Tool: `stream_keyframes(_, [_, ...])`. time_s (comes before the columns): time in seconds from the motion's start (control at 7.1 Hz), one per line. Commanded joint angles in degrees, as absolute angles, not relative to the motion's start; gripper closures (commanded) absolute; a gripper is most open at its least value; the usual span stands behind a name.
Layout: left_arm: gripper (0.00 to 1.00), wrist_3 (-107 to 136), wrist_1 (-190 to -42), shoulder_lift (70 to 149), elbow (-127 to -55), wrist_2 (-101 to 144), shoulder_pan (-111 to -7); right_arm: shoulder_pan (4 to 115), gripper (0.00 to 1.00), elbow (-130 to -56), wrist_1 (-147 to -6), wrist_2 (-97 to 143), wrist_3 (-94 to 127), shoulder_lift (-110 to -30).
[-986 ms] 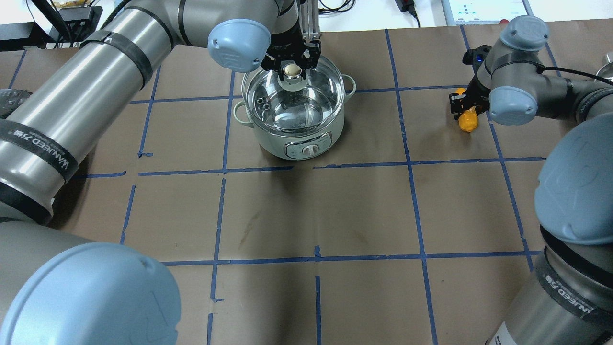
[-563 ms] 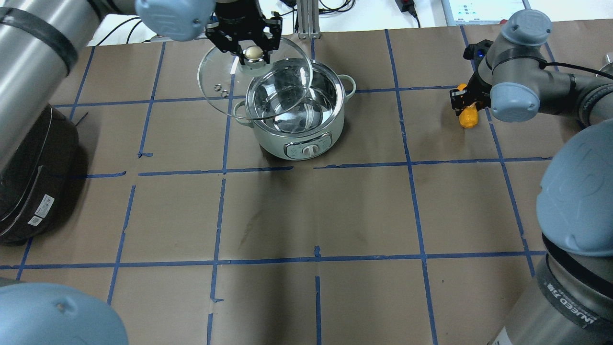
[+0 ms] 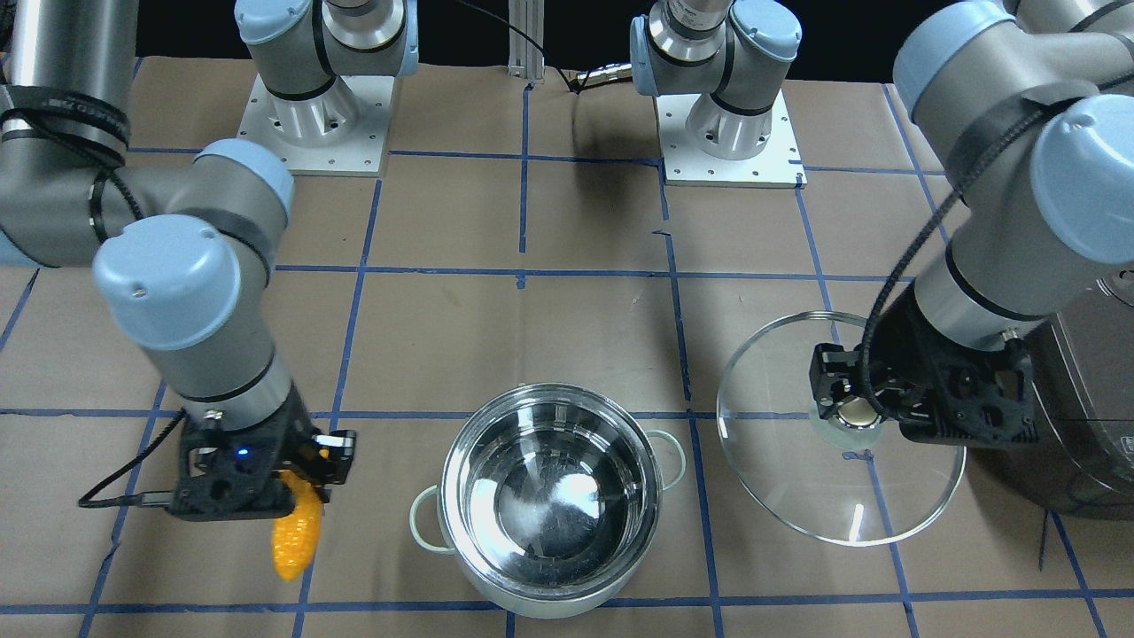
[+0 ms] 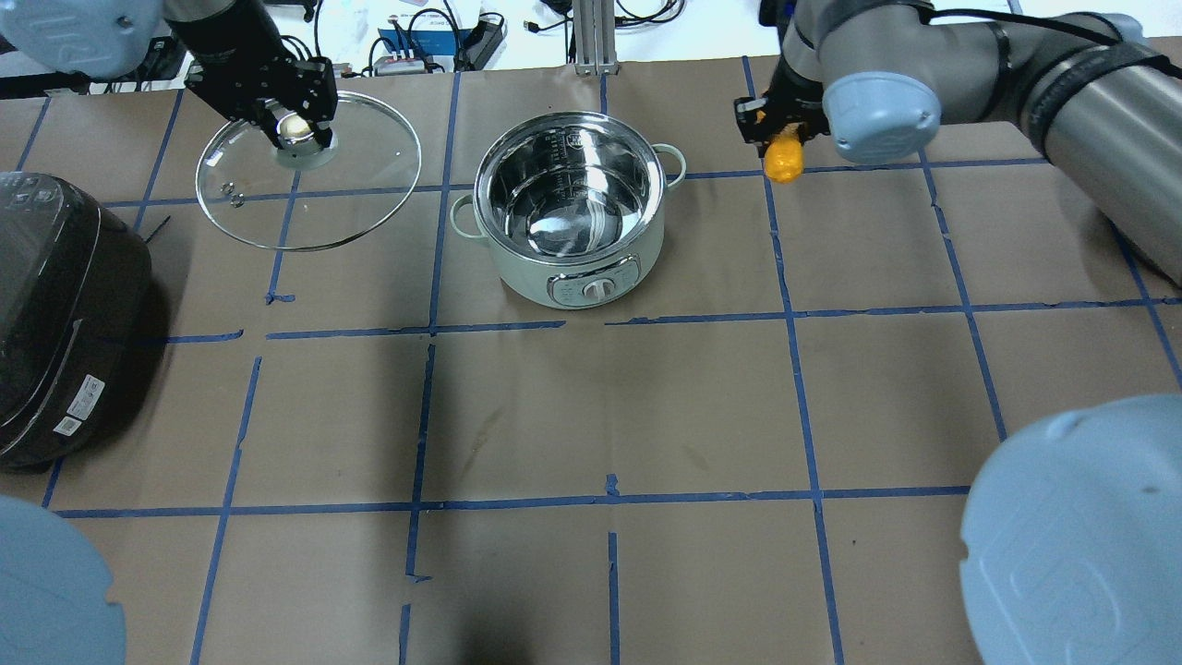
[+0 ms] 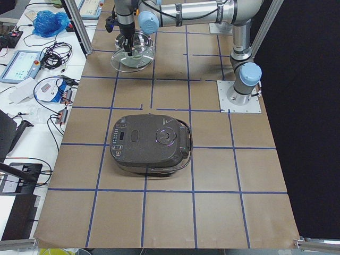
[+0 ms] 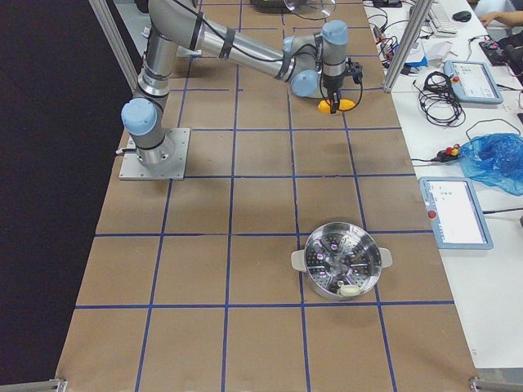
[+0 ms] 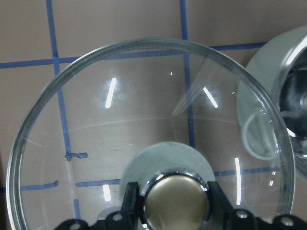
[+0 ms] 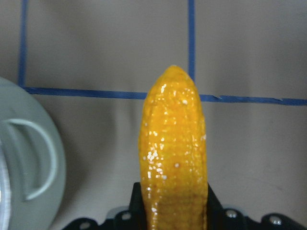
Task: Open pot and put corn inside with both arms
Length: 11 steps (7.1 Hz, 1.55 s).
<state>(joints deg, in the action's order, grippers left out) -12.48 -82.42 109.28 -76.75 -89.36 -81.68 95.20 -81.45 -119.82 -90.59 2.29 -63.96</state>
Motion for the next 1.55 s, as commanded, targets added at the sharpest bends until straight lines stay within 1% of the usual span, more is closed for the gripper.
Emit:
stream_keyframes(0.0, [1.0,-18.7,-73.2,108.5,-86.3,-89.1,-76.7,103.9,0.88,-76.3,-117.9,-90.2,15.6,-62.0])
stream_keyframes(0.28, [1.0,-19.3,-57.5,108.0,-98.7,-89.0,-76.1,111.2,0.88,-68.4,-118.2,-91.9,19.4,-53.7])
stream_keyframes(0.42, [1.0,-18.9,-56.8,106.6,-102.8,-88.9,-76.1,113.1,0.88,-65.4,-118.2,-93.3,20.2,-50.4])
stream_keyframes(0.7, [1.0,-15.4,-56.3,102.6,-110.4,-88.6,-76.6,113.6,0.87,-65.0,-118.2,-93.2,20.9,-49.0])
stream_keyframes(0.85, [1.0,-15.6,-54.7,102.2,-111.3,-88.6,-76.5,113.6,0.87,-65.6,-118.2,-93.2,20.6,-48.2])
stream_keyframes(0.99, [1.0,-16.3,-51.8,103.3,-110.5,-88.6,-76.3,113.7,0.87,-66.4,-118.3,-93.4,20.2,-48.1])
stream_keyframes(1.13, [1.0,-16.3,-48.5,106.1,-109.3,-88.6,-76.3,113.7,0.86,-67.1,-118.4,-93.5,20.2,-47.9])
stream_keyframes(1.27, [1.0,-16.2,-47.0,110.1,-103.7,-88.5,-76.3,113.7,0.86,-67.3,-118.6,-93.4,19.9,-47.6])
stream_keyframes(1.41, [1.0,-15.5,-49.7,112.4,-98.7,-88.6,-76.4,113.6,0.86,-67.6,-118.7,-93.4,18.3,-47.3])
